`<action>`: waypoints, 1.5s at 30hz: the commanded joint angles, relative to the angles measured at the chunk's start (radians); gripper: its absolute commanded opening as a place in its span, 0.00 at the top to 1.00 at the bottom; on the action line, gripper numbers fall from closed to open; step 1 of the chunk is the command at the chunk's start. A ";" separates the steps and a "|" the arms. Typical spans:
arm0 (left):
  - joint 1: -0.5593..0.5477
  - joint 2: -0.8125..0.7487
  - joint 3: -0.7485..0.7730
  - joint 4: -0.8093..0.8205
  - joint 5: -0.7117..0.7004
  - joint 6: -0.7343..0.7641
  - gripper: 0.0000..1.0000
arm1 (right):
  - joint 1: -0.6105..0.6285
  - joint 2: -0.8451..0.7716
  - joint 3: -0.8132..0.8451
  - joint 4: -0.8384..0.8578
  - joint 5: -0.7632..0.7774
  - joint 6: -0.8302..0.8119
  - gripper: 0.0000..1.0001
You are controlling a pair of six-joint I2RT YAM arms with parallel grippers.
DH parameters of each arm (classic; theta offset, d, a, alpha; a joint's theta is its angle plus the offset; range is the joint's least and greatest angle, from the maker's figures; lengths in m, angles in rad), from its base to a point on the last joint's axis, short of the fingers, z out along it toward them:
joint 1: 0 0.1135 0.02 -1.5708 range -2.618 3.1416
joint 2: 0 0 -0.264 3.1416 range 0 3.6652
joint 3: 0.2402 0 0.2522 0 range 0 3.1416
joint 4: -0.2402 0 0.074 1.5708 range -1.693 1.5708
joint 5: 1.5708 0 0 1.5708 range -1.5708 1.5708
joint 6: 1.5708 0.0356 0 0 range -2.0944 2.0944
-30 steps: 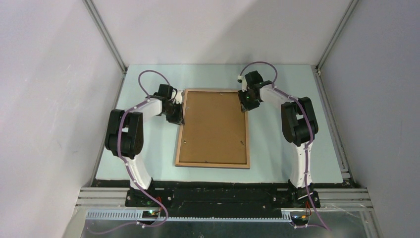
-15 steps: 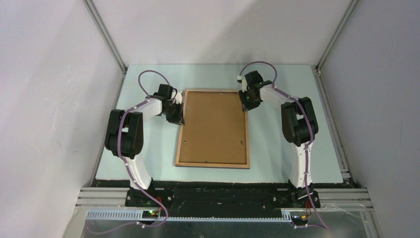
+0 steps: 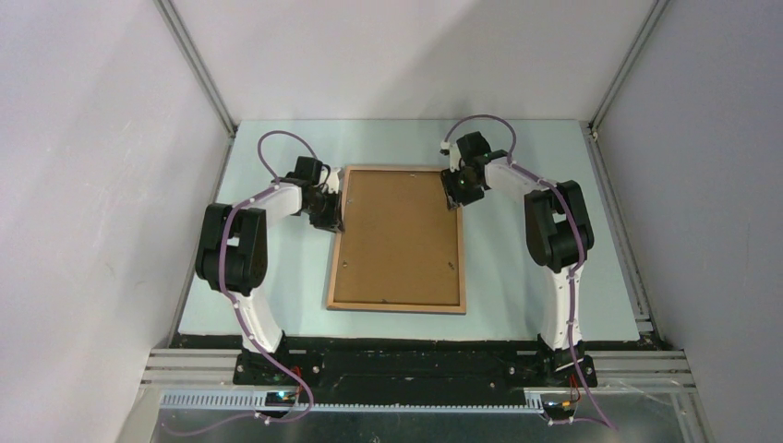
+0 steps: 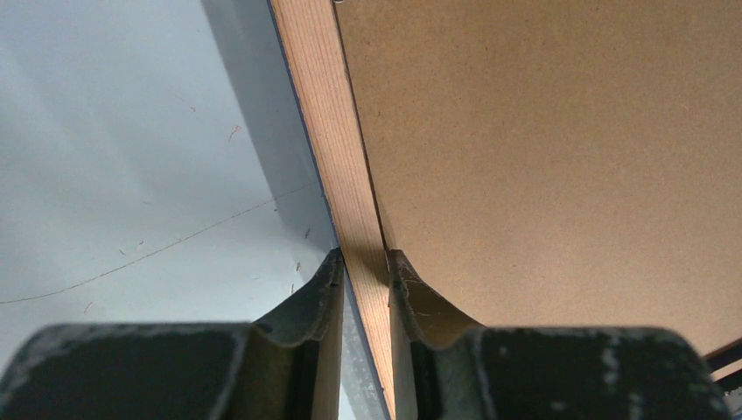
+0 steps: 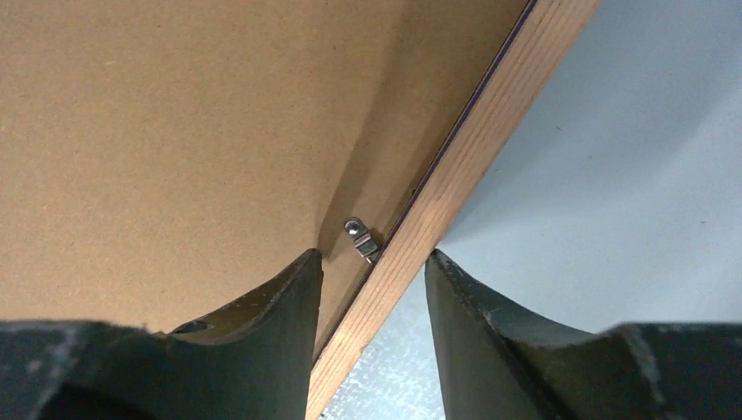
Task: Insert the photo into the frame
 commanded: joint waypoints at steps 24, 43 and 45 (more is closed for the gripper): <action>0.004 0.022 -0.003 0.001 0.080 0.027 1.00 | 0.017 -0.482 -0.499 -0.065 -0.189 -0.097 0.19; 0.009 0.017 -0.004 0.000 0.091 0.038 1.00 | 0.107 -0.477 -0.583 0.007 -0.132 -0.077 0.24; 0.009 0.018 -0.005 0.000 0.090 0.037 1.00 | 0.115 -0.470 -0.584 0.014 -0.119 -0.073 0.24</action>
